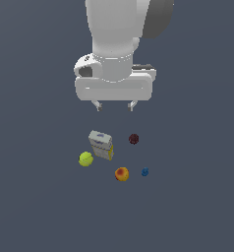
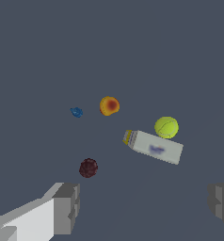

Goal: Pick up a designated object from a clutter of objects.

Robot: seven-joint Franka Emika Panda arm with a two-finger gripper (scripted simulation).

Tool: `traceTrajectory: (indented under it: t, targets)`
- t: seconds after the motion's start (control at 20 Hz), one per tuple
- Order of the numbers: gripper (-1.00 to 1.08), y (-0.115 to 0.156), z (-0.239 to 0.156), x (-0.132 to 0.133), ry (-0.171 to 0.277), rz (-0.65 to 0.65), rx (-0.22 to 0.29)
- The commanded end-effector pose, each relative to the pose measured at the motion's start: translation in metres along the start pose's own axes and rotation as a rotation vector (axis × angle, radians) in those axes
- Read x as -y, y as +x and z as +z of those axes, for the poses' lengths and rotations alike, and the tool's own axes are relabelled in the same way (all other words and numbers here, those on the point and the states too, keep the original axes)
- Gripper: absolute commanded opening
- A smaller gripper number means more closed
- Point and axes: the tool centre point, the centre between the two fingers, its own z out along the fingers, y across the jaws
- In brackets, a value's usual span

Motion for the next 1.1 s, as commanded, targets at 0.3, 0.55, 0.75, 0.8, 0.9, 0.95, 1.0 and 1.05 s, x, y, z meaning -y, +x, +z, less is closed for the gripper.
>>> traceTrajectory:
  t: [0.3,0.55,0.75,0.8,0.9,0.95,1.0,1.05]
  targets:
    - [1.0,-0.003,0.0,-0.007,-0.012,-0.019,0.011]
    - [1.0,-0.004,-0.003,-0.01,-0.016,-0.029,0.014]
    - [1.0,-0.004,0.003,-0.008,-0.015,-0.022,0.014]
    - [1.0,-0.004,0.005,-0.007,-0.016,-0.018,0.014]
    - [1.0,-0.004,0.013,-0.004,-0.017,-0.011,0.015]
    - [1.0,-0.004,0.017,-0.002,-0.017,-0.006,0.016]
    - [1.0,-0.005,0.022,0.0,-0.017,0.0,0.016]
    - [1.0,-0.005,0.027,0.002,-0.018,0.006,0.017]
